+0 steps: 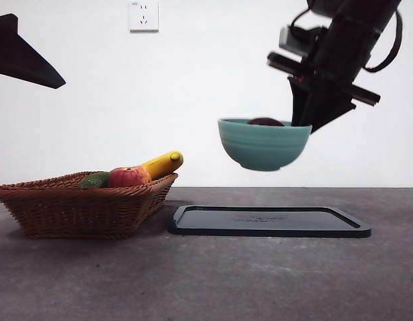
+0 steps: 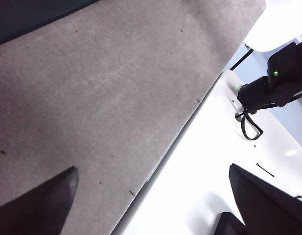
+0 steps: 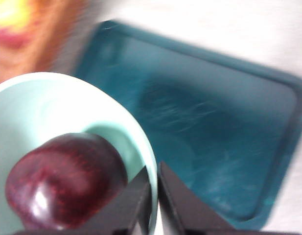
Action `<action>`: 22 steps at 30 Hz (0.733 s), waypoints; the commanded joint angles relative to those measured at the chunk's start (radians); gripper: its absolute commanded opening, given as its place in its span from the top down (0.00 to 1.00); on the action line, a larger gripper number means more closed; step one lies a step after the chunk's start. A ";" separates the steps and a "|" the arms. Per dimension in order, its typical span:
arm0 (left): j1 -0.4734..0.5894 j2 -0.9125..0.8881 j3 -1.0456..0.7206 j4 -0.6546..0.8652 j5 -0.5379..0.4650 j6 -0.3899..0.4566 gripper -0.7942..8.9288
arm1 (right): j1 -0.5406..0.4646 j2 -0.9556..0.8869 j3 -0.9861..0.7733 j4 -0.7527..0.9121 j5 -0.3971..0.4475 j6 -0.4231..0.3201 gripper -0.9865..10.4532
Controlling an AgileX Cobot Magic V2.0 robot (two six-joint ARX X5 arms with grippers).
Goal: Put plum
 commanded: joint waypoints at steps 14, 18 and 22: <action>-0.005 0.004 0.008 0.002 0.003 0.004 0.41 | -0.041 0.280 0.159 0.016 -0.006 -0.016 0.90; -0.005 0.004 0.008 0.003 0.003 0.001 0.41 | -0.040 0.314 0.161 0.021 -0.007 -0.016 0.90; -0.005 0.004 0.008 0.003 0.003 0.001 0.41 | -0.041 0.328 0.161 0.025 -0.006 -0.016 0.90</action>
